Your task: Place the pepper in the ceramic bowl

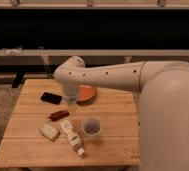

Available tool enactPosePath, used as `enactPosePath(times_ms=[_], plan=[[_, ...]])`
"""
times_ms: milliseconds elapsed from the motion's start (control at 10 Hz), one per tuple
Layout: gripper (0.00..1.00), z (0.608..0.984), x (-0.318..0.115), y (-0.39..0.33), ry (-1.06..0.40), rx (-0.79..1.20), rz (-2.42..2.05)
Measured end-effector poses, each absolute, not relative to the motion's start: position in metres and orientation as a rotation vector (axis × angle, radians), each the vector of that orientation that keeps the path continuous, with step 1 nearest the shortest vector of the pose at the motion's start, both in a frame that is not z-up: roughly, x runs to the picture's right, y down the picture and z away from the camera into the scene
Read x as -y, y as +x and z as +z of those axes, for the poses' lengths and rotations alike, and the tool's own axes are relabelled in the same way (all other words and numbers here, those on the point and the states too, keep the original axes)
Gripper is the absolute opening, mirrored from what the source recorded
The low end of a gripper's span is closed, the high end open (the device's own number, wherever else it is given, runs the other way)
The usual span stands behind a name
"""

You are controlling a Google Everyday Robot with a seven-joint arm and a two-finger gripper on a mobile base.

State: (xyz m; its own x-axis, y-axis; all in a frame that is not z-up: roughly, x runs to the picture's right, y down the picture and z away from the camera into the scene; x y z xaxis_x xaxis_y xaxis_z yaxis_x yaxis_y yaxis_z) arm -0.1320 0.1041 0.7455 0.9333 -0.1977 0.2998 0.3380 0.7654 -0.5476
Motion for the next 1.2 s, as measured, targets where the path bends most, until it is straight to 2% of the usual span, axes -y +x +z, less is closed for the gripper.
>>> enactPosePath(times_ms=[400, 700, 1200], plan=[[0.61, 0.758, -0.121, -0.178, -0.637, 0.245, -0.382], [0.61, 0.786, -0.123, -0.202, -0.662, 0.246, -0.397], [0.61, 0.815, -0.134, -0.212, -0.69, 0.253, -0.409]])
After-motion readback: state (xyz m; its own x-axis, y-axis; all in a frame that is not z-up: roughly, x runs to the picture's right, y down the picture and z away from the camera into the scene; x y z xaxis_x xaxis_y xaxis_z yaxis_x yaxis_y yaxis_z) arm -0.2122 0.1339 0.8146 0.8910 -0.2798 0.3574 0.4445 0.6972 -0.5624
